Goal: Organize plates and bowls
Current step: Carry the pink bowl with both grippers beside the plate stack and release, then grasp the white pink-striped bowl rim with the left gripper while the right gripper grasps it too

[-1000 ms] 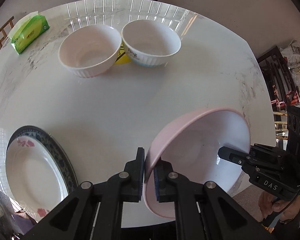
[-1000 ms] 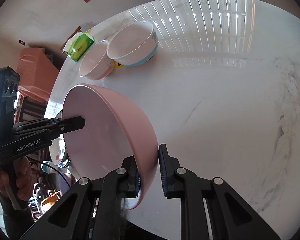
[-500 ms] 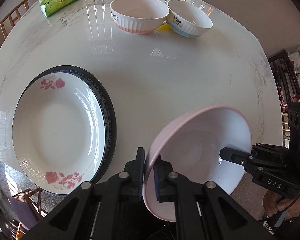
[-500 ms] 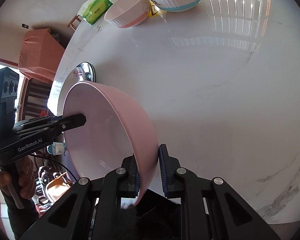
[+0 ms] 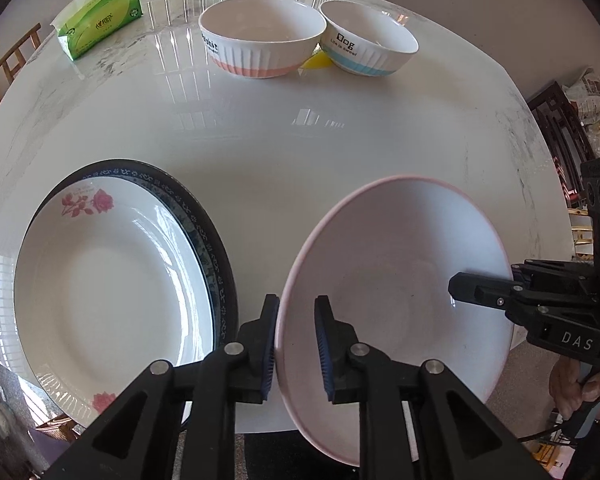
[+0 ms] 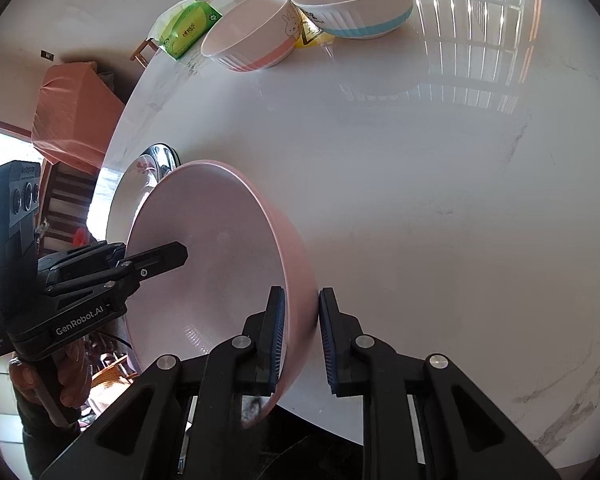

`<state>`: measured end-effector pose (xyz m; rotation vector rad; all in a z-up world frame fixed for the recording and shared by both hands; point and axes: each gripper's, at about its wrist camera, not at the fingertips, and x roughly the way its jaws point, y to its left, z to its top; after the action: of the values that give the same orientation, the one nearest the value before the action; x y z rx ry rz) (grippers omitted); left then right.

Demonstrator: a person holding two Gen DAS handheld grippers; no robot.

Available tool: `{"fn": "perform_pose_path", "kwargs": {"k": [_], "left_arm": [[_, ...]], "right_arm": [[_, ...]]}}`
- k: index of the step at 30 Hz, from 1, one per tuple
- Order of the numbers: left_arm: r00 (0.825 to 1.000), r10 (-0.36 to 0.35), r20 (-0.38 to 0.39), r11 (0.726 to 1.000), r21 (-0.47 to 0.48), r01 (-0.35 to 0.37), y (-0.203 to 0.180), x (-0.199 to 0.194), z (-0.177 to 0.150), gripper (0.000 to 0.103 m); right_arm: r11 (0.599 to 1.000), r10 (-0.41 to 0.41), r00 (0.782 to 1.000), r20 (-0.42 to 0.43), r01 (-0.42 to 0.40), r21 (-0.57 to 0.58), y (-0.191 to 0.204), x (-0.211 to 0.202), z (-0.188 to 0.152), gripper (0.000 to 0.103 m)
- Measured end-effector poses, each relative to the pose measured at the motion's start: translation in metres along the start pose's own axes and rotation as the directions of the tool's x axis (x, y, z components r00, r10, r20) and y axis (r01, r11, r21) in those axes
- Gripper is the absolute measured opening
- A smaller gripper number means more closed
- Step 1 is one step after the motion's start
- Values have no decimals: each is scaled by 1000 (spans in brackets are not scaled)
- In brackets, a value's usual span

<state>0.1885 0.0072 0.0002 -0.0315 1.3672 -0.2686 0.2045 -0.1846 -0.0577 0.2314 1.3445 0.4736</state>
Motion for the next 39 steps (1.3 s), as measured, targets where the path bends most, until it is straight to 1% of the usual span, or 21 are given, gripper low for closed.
{"fn": "perform_pose_path", "kwargs": {"k": [1, 3, 5, 8, 12, 15, 17, 19, 20, 22, 24, 25, 27, 32, 33, 35, 39], "left_arm": [[1000, 13, 7, 1000, 14, -13, 0, 0, -1, 20], [1000, 14, 23, 999, 30, -14, 0, -5, -2, 21], [998, -13, 63, 1000, 22, 12, 4, -15, -4, 22], [993, -29, 118, 999, 20, 27, 11, -34, -6, 28], [984, -72, 163, 997, -14, 75, 24, -55, 2, 28], [978, -87, 191, 995, -36, 96, 35, -66, 15, 29], [977, -87, 195, 994, -51, 99, 39, -69, 30, 29], [979, -92, 182, 993, -51, 102, 41, -70, 48, 31], [982, -98, 164, 993, -51, 107, 43, -69, 59, 34], [982, -97, 161, 991, -78, 111, 50, -68, 79, 35], [986, -80, 144, 993, -71, 90, 53, -64, 100, 39], [988, -69, 135, 994, -70, 79, 55, -63, 111, 39], [990, -58, 130, 995, -70, 68, 62, -58, 134, 39], [995, 14, 103, 996, -85, -6, 83, -38, 190, 39], [995, 16, 95, 996, -91, -7, 87, -33, 200, 39], [997, -6, 78, 995, -95, 13, 94, -24, 216, 39], [997, -42, 64, 993, -106, 48, 100, -7, 235, 39]], "right_arm": [[1000, -1, 1000, 17, 1, -9, 0, -5, 0, 20], [999, -20, 997, 77, 22, -27, 0, -18, 1, 27], [998, -34, 990, 134, 42, -54, -1, -34, 2, 27], [996, -41, 981, 191, 55, -71, -5, -54, 2, 28], [997, -28, 976, 214, 44, -66, -5, -72, 7, 28], [999, 18, 980, 198, -9, -47, 2, -76, 22, 28], [998, 56, 983, 175, -55, -8, 6, -75, 35, 28], [995, 87, 985, 149, -92, 27, 11, -71, 50, 28], [995, 86, 985, 147, -92, 37, 15, -69, 58, 28], [995, 76, 986, 146, -85, 57, 20, -65, 74, 28], [990, 93, 986, 138, -106, 90, 23, -58, 92, 28], [989, 92, 986, 139, -107, 106, 24, -55, 100, 28], [988, 71, 987, 143, -89, 129, 27, -48, 117, 28], [982, 35, 991, 130, -59, 179, 31, -21, 152, 28], [981, 25, 991, 130, -49, 186, 32, -16, 158, 28], [979, 7, 992, 130, -33, 201, 32, -6, 167, 28], [971, 3, 992, 129, -34, 236, 31, 11, 182, 28]]}}
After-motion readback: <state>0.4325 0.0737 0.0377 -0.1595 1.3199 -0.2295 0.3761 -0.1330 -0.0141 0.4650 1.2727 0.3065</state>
